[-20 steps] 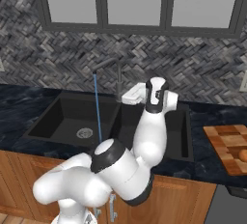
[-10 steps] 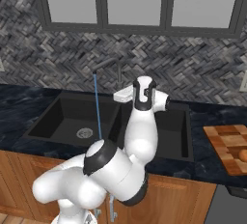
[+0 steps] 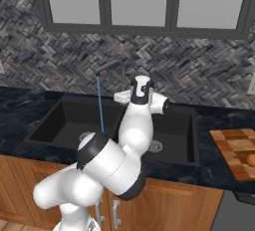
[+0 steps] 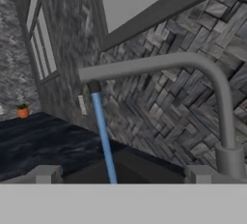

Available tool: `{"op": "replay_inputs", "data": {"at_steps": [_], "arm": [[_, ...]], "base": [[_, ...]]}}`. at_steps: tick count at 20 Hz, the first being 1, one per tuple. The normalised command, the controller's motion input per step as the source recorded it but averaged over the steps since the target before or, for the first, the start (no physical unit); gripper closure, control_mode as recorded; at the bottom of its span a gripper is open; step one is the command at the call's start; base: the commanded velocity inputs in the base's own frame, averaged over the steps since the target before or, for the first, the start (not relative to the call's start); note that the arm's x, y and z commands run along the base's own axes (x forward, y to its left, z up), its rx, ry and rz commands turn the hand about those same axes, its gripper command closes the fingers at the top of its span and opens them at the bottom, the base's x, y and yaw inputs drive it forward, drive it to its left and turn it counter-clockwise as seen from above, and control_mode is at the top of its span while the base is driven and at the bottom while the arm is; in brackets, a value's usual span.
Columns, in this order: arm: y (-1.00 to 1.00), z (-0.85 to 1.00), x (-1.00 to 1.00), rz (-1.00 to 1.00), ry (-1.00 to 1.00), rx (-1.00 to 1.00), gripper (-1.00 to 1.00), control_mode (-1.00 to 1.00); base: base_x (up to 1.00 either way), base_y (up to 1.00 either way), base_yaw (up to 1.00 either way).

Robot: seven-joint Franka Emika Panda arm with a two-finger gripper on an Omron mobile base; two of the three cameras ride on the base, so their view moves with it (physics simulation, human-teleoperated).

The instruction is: Pick the tangerine from the sink and place it on the cutting board to airdry. Then turn off the sink faucet.

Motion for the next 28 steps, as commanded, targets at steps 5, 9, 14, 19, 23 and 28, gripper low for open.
{"op": "replay_inputs", "data": {"at_steps": [5, 9, 14, 19, 23, 28], "arm": [[-0.08, -0.12, 0.15, -0.02, 0.02, -0.01, -1.00, -1.00], [-0.27, -0.16, 0.00, 0.01, 0.00, -0.03, -1.00, -1.00], [-0.27, -0.08, 0.09, 0.07, 0.00, -0.01, -1.00, -1.00], [-0.01, -0.01, 0.32, 0.04, 0.00, 0.00, -1.00, -1.00], [-0.09, -0.13, 0.25, 0.05, 0.00, 0.00, -1.00, -1.00], [-0.30, -0.16, 0.11, 0.08, 0.00, 0.00, -1.00, -1.00]], "base": [[0.00, 0.00, 0.00], [0.00, 0.00, 0.00], [0.00, 0.00, 0.00], [0.00, 0.00, 0.00], [0.00, 0.00, 0.00], [0.00, 0.00, 0.00]]}}
